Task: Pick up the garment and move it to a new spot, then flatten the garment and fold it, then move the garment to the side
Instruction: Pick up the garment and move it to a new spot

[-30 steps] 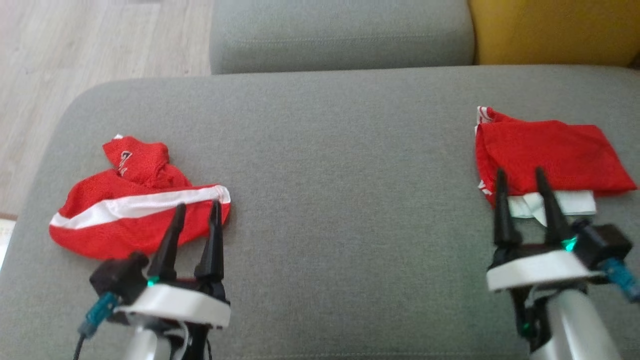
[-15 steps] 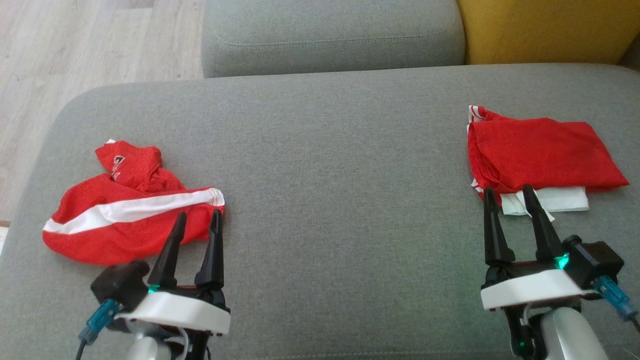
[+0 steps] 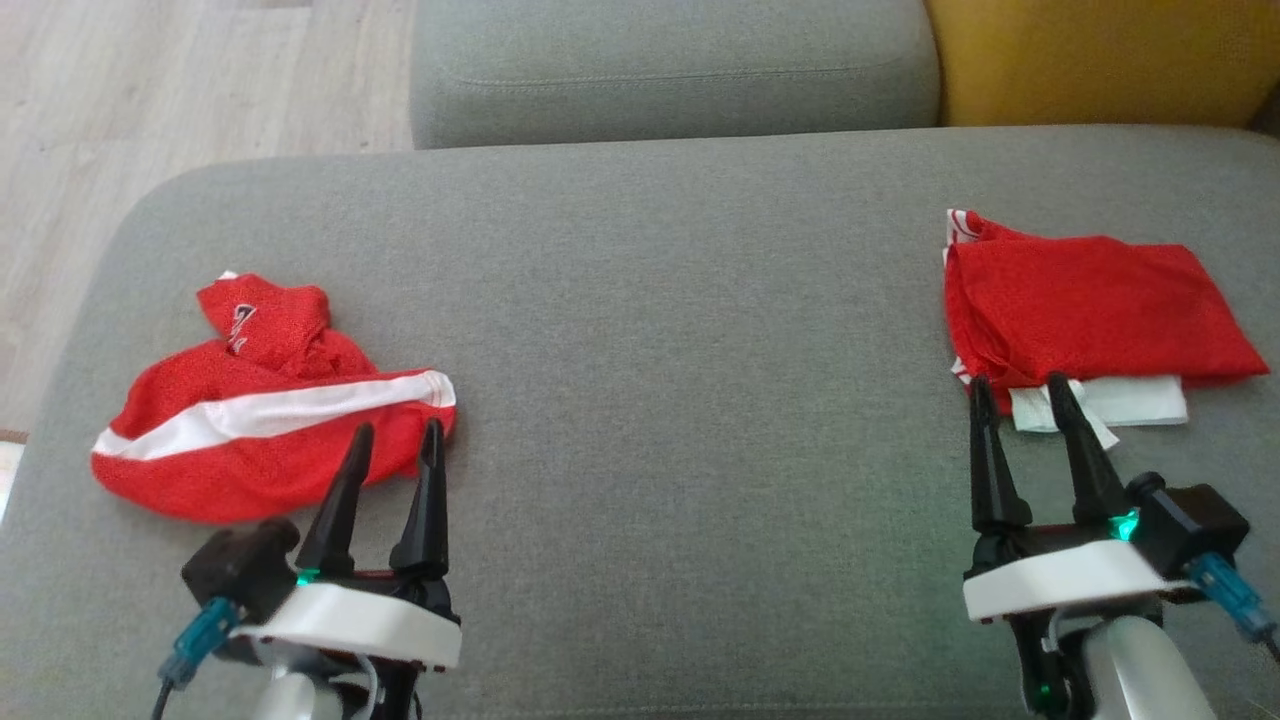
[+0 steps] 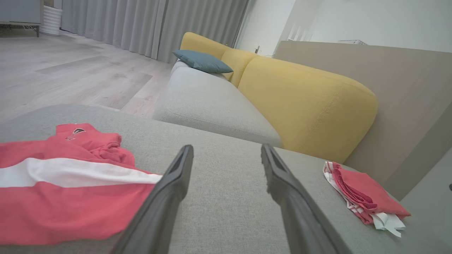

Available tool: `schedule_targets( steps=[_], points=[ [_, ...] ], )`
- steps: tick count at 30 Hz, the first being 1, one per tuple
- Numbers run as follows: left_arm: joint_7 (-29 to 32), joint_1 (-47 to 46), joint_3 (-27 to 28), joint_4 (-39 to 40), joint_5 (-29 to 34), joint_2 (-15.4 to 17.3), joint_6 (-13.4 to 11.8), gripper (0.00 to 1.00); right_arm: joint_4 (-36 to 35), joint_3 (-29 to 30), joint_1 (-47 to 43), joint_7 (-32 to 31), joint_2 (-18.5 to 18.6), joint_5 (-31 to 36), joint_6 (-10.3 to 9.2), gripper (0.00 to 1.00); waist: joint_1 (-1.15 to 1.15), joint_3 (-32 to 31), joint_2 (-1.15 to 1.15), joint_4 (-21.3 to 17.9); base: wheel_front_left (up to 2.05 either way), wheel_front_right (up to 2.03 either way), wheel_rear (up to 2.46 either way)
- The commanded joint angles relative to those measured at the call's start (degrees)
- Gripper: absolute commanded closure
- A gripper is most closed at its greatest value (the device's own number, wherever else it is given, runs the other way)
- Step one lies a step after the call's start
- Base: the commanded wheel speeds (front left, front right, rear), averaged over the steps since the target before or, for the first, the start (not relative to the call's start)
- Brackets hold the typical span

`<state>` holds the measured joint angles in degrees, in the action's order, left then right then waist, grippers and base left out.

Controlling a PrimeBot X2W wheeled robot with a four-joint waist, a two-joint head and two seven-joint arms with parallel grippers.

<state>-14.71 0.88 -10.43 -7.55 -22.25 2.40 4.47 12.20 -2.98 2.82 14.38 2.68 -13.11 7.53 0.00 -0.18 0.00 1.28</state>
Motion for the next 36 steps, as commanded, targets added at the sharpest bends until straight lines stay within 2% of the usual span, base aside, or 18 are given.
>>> schedule_targets(
  steps=[1, 6, 16, 23, 28, 36],
  points=[
    [-0.29, -2.65, 1.91, 1.63, 0.55, 0.48, -0.35, 0.00, -1.30, -1.29, 1.24, 0.62, 0.21, -0.49, -0.04, 0.00, 0.00, 0.06, 0.00, 0.77, 0.00, 0.00, 0.00],
    [-0.29, -3.05, 2.45, 1.50, 0.55, 0.48, -0.85, 0.00, -0.71, -2.42, 1.35, 0.62, 0.21, -0.49, -0.04, 0.00, 0.00, 0.37, 0.00, 3.64, 0.00, 0.00, 0.00],
    [-0.29, -3.95, 4.67, 1.79, 0.81, 0.48, -1.51, 0.00, 0.13, -5.97, 2.03, 0.62, 0.20, -0.81, -0.04, 0.00, 0.00, 1.72, 0.00, 12.48, 0.00, 0.00, 0.00],
    [-0.29, -4.25, 7.24, 1.30, 1.46, 0.48, -1.12, 0.00, 1.59, -9.12, 2.89, 0.62, 0.20, -1.63, -0.04, 0.00, 0.00, 2.80, 0.00, 19.31, 0.00, 0.00, 0.00],
    [-0.29, -4.11, 8.93, 1.19, 1.64, 0.48, -0.79, 0.00, 2.31, -10.79, 3.63, 0.62, 0.20, -1.83, -0.04, 0.00, 0.00, 3.04, 0.00, 21.64, 0.00, 0.00, 0.00],
    [-0.29, -4.04, 10.50, 1.15, 1.67, 0.48, -0.31, 0.00, 2.78, -11.32, 4.28, 0.62, 0.20, -2.09, -0.04, 0.00, 0.00, 3.49, 0.00, 22.37, 0.00, 0.00, 0.00]
  ],
)
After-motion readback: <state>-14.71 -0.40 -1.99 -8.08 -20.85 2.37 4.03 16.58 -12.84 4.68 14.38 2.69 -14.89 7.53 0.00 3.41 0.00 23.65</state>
